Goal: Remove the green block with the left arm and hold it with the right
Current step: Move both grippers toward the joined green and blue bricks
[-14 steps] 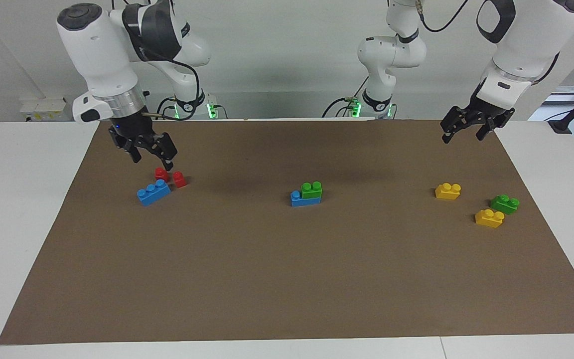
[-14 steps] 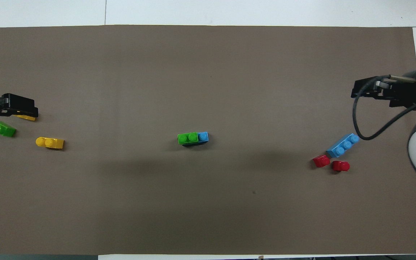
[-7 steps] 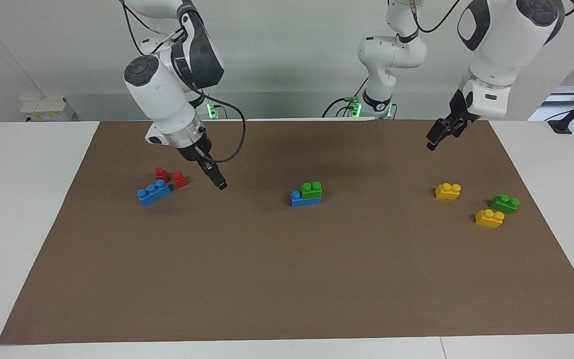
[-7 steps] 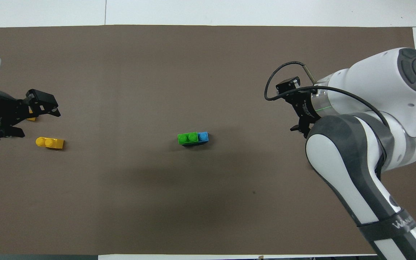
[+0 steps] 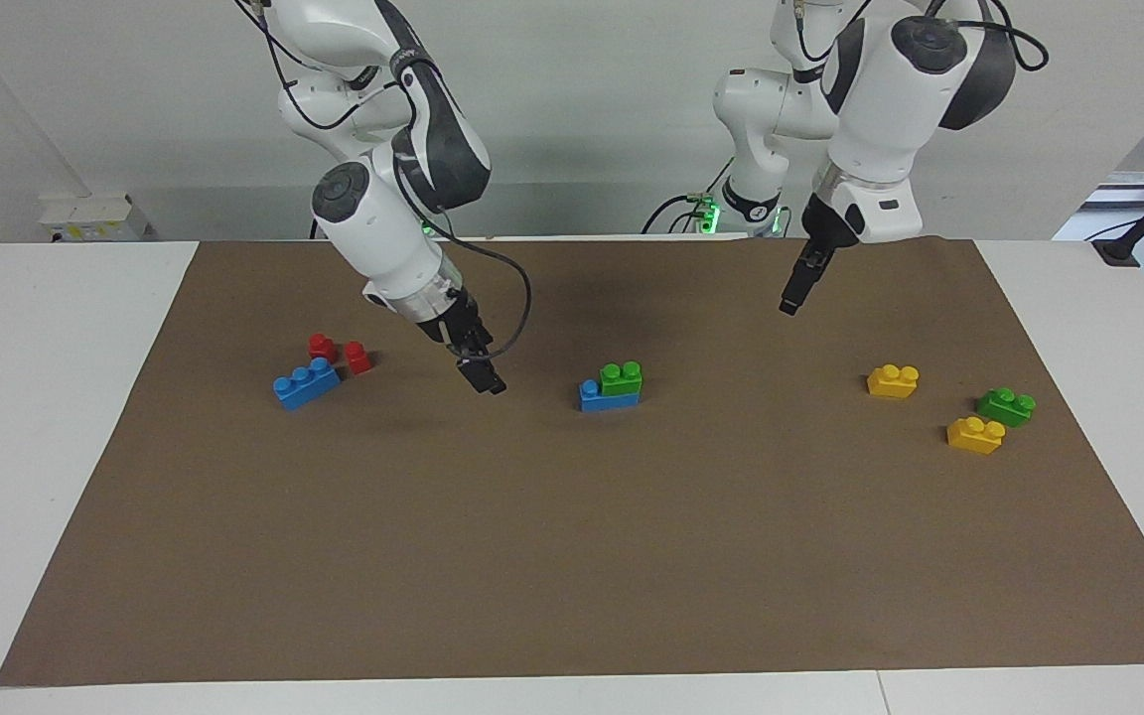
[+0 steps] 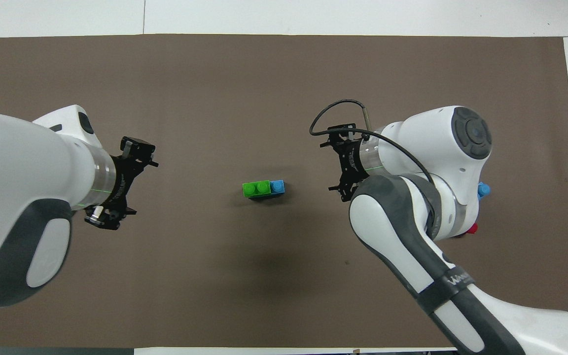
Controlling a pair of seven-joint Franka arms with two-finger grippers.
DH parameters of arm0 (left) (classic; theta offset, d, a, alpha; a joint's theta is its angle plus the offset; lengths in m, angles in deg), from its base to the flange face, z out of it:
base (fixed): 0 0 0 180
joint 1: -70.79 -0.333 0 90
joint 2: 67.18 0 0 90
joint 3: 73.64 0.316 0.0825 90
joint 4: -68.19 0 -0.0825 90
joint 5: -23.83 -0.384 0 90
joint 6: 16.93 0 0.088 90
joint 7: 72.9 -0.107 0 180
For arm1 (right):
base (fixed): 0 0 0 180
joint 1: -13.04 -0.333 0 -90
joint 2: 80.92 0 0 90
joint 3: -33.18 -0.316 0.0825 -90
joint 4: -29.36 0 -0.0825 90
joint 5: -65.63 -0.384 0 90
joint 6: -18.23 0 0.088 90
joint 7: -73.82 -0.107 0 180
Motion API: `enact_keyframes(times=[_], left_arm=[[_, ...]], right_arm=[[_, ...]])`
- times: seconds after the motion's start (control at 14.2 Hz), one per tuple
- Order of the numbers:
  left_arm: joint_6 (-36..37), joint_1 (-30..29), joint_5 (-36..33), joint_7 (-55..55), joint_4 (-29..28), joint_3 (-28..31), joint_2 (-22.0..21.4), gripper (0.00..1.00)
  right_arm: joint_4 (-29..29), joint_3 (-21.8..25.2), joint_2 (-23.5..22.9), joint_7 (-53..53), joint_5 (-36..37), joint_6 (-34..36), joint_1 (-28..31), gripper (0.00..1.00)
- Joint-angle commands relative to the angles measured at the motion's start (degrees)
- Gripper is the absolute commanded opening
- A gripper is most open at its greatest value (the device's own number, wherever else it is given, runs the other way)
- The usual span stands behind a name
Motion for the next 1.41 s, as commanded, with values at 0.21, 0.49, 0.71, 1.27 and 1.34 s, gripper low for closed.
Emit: enact_keyframes(times=[0.21,0.49,0.71,1.27,1.34], left_arm=[[-12.7,9.2,0.4,29.6,-5.9,1.0,4.5,1.00],[-18.3,11.3,0.0,40.3,-5.2,1.0,9.9,1.00],[-21.0,13.3,-0.2,44.6,-5.2,1.1,12.5,1.00],[-25.4,13.3,-0.2,46.5,-3.6,1.0,15.8,1.00],[-26.0,13.4,-0.2,47.4,-3.7,1.0,15.9,1.00]], right_arm=[[-1.8,0.1,-4.1,-3.5,-4.3,-8.8,-4.5,1.00],[-1.7,0.1,-6.8,-4.1,-6.2,-12.6,-7.1,1.00],[-1.7,0.1,-8.2,-4.2,-7.0,-14.2,-9.0,1.00],[-1.7,0.1,-11.3,-4.3,-7.3,-19.4,-11.0,0.89],[-1.7,0.1,-11.3,-4.3,-7.3,-19.4,-11.0,0.76]])
